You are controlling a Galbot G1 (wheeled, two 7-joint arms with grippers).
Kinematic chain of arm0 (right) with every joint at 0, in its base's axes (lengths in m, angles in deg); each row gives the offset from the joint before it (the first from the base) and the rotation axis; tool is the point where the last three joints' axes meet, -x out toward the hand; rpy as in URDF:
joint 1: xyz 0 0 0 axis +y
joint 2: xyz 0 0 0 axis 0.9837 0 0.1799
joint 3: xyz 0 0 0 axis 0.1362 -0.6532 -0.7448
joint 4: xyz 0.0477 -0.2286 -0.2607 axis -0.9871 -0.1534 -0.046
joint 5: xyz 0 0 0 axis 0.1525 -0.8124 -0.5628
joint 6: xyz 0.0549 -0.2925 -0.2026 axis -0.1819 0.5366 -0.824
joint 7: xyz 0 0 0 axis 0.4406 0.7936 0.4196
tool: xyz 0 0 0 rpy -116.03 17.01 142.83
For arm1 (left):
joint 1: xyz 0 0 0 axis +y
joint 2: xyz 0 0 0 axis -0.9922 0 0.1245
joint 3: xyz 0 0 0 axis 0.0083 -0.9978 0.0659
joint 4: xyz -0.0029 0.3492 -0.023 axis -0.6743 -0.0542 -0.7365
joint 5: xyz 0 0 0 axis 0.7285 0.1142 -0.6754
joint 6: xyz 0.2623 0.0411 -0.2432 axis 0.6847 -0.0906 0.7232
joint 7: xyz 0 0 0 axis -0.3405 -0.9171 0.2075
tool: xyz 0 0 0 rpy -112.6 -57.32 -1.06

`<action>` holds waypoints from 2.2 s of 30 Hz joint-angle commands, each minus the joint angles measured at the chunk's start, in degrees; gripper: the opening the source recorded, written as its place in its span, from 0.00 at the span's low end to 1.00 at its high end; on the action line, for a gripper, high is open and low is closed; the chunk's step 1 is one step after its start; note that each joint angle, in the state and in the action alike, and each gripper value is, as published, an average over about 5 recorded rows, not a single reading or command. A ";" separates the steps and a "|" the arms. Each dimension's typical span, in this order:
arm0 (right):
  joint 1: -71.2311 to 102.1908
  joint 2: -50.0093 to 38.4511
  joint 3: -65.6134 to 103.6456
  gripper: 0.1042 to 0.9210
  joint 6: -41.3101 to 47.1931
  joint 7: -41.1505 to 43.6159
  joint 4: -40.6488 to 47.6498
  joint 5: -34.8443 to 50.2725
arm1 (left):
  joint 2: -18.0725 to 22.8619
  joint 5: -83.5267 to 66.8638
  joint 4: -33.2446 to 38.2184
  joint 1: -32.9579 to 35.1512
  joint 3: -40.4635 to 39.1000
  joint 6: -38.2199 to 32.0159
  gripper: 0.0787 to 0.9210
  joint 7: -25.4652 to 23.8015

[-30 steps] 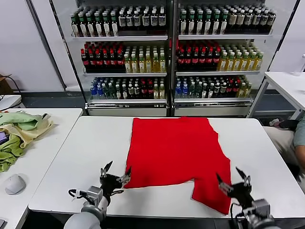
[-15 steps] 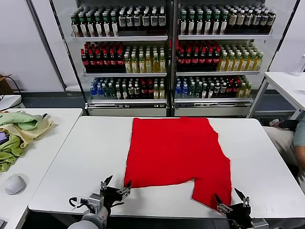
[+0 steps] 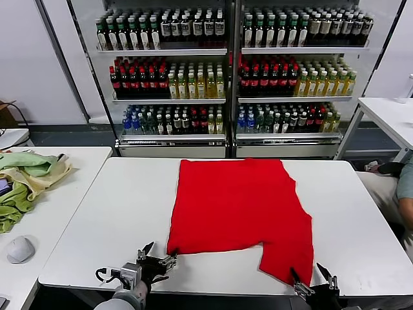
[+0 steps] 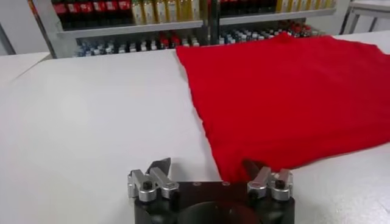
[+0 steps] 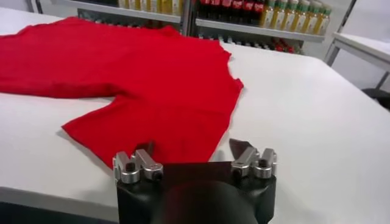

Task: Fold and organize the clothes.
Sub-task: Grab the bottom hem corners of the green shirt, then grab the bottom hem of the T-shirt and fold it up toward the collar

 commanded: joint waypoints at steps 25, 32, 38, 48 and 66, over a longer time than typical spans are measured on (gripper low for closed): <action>-1.74 -3.08 2.02 0.02 1.85 3.22 -6.33 9.11 | -2.88 0.97 4.29 3.22 4.40 -2.40 0.01 -1.31; 5.46 -5.06 4.43 0.02 3.04 5.61 -13.72 7.50 | -9.05 -1.15 12.20 12.62 8.76 -2.21 0.01 1.09; 12.13 -4.94 4.94 0.02 3.07 6.21 -17.14 3.77 | -11.02 -1.17 18.56 22.39 10.26 -2.23 0.01 5.35; 10.25 -6.76 7.70 0.02 4.46 4.80 -21.86 5.29 | -11.27 -1.08 29.26 23.25 10.84 -0.48 0.01 9.08; -25.32 -8.27 -5.46 0.02 11.61 -2.73 -2.74 9.51 | -6.80 -15.68 0.89 -5.59 7.29 -2.40 0.01 4.22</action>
